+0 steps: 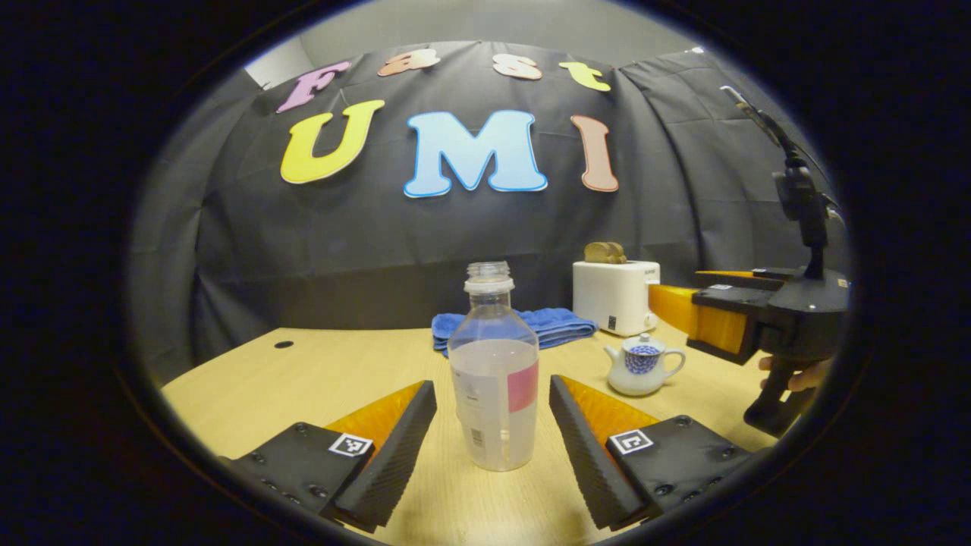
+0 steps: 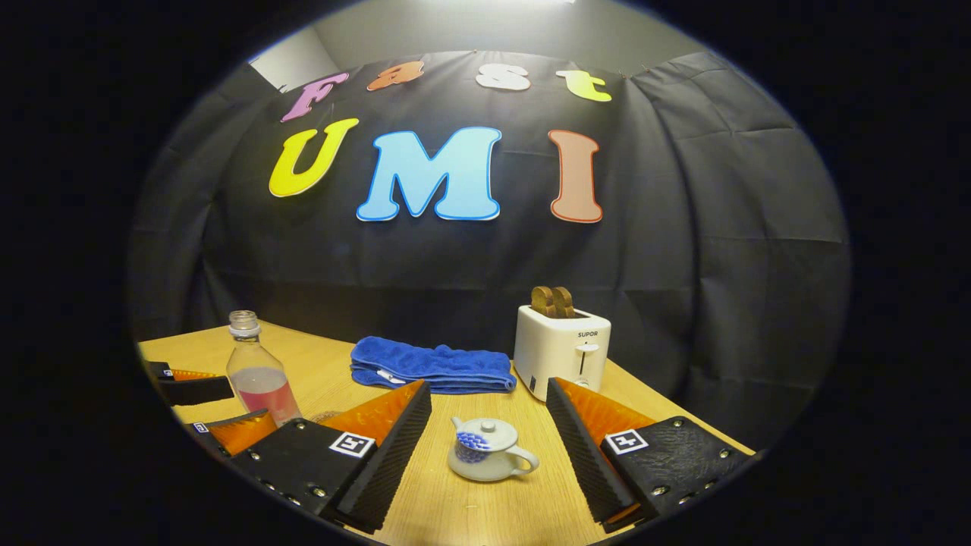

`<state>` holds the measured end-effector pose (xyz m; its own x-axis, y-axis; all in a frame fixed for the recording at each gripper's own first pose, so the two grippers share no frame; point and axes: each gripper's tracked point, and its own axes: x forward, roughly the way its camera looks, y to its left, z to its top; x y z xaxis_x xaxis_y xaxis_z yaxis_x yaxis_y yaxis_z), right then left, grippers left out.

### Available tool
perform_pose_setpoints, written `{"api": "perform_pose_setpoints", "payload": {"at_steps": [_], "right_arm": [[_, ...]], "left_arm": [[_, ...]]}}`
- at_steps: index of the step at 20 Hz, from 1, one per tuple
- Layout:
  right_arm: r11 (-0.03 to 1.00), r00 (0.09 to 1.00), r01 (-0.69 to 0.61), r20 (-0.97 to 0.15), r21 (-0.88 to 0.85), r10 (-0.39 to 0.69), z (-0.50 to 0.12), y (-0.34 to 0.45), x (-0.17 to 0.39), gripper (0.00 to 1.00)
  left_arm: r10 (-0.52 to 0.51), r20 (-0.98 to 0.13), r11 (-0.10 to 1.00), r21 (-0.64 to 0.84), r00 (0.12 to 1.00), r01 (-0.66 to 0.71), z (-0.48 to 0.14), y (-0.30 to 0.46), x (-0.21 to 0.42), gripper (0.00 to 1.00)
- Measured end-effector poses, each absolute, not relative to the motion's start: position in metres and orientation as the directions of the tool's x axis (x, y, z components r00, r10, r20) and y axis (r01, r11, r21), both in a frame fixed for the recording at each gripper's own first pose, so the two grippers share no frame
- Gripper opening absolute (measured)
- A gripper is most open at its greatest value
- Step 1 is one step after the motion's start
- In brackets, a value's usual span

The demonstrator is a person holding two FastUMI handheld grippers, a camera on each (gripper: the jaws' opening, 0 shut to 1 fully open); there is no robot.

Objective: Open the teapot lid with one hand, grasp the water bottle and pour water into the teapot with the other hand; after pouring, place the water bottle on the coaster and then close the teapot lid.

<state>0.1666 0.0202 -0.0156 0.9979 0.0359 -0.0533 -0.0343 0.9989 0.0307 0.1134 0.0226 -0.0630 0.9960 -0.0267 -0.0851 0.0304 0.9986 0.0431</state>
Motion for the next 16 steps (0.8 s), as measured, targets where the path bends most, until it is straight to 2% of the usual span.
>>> {"api": "perform_pose_setpoints", "payload": {"at_steps": [5, 12, 14, 16], "right_arm": [[0.999, 0.996, -0.031, -0.079, 0.044, 0.035, -0.036, 0.025, 0.208, 0.95], [0.994, 0.985, -0.019, -0.170, 0.110, 0.038, -0.072, 0.026, 0.252, 0.94], [0.994, 0.978, -0.019, -0.202, 0.112, 0.041, -0.083, 0.030, 0.261, 0.89], [0.996, 0.976, -0.016, -0.216, 0.090, 0.035, -0.092, 0.030, 0.264, 0.88]], "left_arm": [[-0.045, -0.084, 0.997, 0.051, 0.995, 0.049, -0.068, 0.019, 0.133, 1.00], [-0.089, -0.096, 0.992, 0.081, 0.991, 0.097, -0.072, 0.016, 0.154, 1.00], [-0.092, -0.097, 0.992, 0.082, 0.991, 0.100, -0.075, 0.017, 0.158, 1.00], [-0.102, -0.089, 0.993, 0.048, 0.991, 0.107, -0.076, 0.017, 0.159, 1.00]]}}
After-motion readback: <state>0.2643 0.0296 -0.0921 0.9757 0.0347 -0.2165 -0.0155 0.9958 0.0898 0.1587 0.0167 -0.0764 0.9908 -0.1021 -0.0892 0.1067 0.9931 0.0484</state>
